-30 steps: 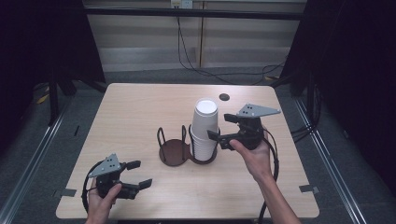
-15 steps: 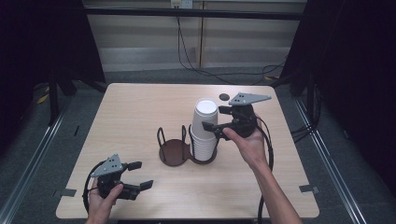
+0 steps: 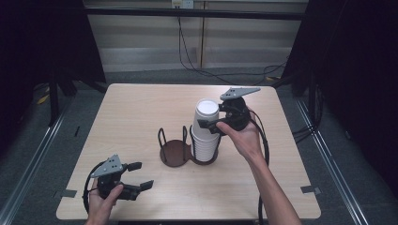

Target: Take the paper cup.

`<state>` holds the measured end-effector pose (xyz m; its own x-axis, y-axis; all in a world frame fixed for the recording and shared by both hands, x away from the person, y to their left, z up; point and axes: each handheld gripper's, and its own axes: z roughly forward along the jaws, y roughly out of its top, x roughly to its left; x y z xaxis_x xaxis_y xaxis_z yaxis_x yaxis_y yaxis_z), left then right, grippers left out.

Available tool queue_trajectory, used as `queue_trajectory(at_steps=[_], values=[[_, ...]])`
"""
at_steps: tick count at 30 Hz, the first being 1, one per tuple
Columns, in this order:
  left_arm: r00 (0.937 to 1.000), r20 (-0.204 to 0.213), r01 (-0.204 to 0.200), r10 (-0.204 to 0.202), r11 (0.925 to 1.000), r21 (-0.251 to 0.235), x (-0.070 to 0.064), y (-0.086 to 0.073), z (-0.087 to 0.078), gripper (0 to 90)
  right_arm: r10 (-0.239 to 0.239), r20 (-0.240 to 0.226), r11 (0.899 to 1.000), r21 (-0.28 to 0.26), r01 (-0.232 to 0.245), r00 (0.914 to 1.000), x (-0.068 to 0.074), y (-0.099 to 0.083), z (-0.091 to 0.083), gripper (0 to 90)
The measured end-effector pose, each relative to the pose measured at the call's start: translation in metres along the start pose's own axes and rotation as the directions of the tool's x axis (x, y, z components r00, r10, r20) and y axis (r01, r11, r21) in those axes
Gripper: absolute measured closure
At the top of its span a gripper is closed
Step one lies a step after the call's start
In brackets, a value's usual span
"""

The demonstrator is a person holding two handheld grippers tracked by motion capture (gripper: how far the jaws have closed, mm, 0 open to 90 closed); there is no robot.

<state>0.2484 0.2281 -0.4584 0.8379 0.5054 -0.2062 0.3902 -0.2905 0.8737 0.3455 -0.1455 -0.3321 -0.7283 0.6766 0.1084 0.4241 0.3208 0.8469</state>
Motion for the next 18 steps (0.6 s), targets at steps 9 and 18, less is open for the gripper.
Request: queue_trajectory(at_steps=[9,18], values=[[1.0000,0.006,-0.003,0.003,1.0000,0.009,0.0007,-0.0002,0.0006,15.9,0.000,-0.006,0.999,0.034,0.000,1.0000,-0.0007,0.0019,0.0088,14.2],[1.0000,0.008,-0.005,0.005,0.9997,0.023,0.0002,-0.0003,0.0016,15.9,-0.007,0.005,0.999,0.032,0.007,1.0000,0.0000,0.0033,0.0103,18.3]])
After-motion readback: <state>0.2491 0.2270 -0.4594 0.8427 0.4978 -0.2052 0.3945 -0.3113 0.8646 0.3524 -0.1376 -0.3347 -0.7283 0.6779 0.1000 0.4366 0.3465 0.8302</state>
